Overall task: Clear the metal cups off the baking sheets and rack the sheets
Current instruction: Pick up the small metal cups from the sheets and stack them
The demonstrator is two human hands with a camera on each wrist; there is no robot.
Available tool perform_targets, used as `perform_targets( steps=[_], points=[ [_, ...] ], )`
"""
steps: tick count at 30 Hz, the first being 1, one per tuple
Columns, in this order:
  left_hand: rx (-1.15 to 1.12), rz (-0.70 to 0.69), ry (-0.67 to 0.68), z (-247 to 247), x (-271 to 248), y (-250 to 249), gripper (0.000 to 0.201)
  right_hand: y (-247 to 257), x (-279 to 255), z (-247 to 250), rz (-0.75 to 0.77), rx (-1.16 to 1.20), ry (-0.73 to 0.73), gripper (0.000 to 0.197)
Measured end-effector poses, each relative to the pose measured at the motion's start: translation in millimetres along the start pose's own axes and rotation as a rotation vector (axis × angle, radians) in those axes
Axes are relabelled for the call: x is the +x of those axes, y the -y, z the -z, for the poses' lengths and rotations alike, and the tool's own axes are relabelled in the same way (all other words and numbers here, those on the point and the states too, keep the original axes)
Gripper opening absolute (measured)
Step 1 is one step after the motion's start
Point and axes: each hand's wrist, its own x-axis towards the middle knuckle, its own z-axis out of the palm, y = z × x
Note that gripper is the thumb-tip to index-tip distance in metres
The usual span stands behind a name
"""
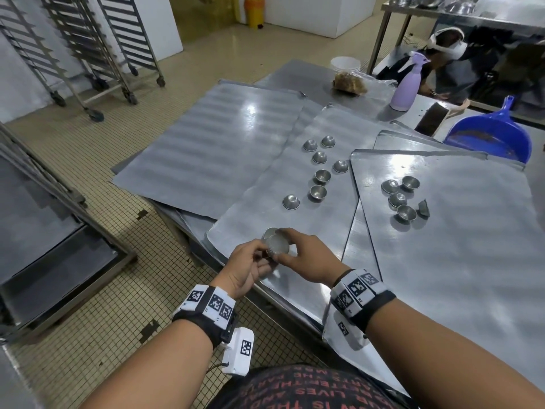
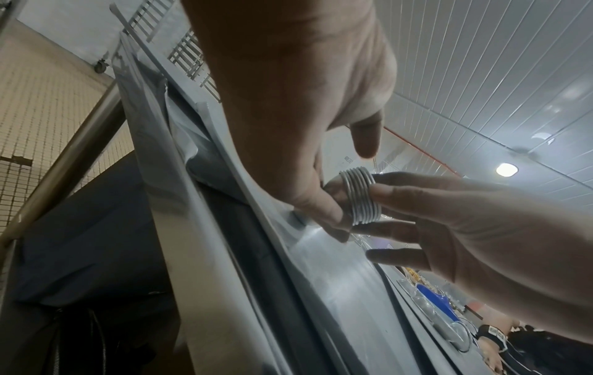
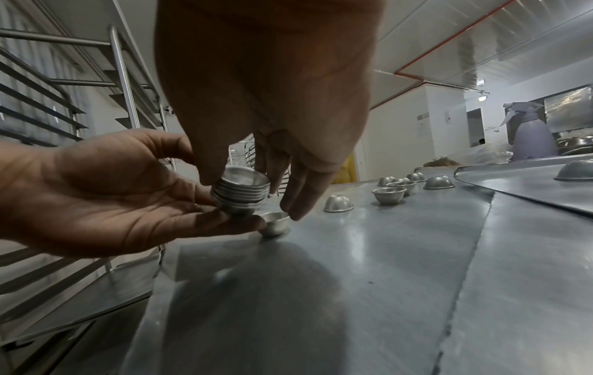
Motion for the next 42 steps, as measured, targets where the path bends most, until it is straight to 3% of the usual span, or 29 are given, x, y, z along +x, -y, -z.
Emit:
perform_targets(
  steps=[8, 13, 27, 33, 42],
  points=[
    [0.053, -0.046, -0.01, 6, -1, -4, 0.015, 7, 6, -2, -0.02, 0.057, 0.002, 0.056],
    [0.035, -0.057, -0.058, 14, 1, -10, 0.016, 4, 17, 5, -0.083, -0.063, -0.065, 0.048],
    [0.02, -0.083, -0.123, 36, 7, -25, 0.011, -1, 50, -7, -0.157, -0.248, 0.133, 0.068],
    [0.034, -0.058, -0.124, 41, 12, -28, 0.01, -3, 52, -13, -0.181, -0.251, 0.091, 0.047],
    [0.071, -0.027, -0.106, 34, 17, -26, 0.012, -14, 45, -9, -0.27, -0.173, 0.063, 0.051]
  ],
)
